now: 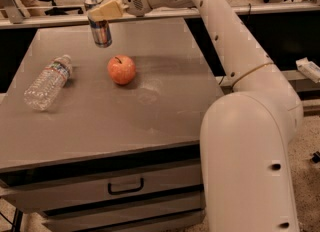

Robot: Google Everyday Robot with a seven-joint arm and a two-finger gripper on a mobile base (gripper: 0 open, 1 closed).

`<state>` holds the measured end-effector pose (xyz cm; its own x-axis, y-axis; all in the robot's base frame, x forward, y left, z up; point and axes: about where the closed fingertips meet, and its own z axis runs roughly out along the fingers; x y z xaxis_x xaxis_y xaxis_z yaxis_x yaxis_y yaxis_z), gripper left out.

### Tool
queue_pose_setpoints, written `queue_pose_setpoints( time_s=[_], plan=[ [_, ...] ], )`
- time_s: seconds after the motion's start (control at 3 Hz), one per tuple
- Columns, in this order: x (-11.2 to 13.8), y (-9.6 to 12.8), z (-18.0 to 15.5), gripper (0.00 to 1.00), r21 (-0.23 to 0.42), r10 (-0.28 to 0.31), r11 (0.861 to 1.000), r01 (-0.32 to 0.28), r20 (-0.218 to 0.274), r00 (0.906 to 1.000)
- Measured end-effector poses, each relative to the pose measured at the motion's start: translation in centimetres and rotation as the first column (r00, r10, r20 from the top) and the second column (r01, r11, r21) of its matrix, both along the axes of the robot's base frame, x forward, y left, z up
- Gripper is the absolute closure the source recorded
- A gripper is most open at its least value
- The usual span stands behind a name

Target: Move redbull can near water bottle

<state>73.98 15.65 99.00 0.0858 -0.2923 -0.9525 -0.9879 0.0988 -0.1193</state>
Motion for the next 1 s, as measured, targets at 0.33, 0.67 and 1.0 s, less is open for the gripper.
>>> queue_pose_setpoints(
  time_s=[0.33,0.67,1.0],
  plan=[
    [-1.4,1.3,-1.4,1.0,-0.011,0.044,0.999,-0.045,-0.049,0.9978],
    [-3.2,2.1,-2.7,1.0,-0.023,0.076,0.997,-0.078,-0.082,0.9937],
    [-5.2,3.2,-3.7,1.0,-0.014,0.115,0.993,-0.117,-0.106,0.9876]
  ],
)
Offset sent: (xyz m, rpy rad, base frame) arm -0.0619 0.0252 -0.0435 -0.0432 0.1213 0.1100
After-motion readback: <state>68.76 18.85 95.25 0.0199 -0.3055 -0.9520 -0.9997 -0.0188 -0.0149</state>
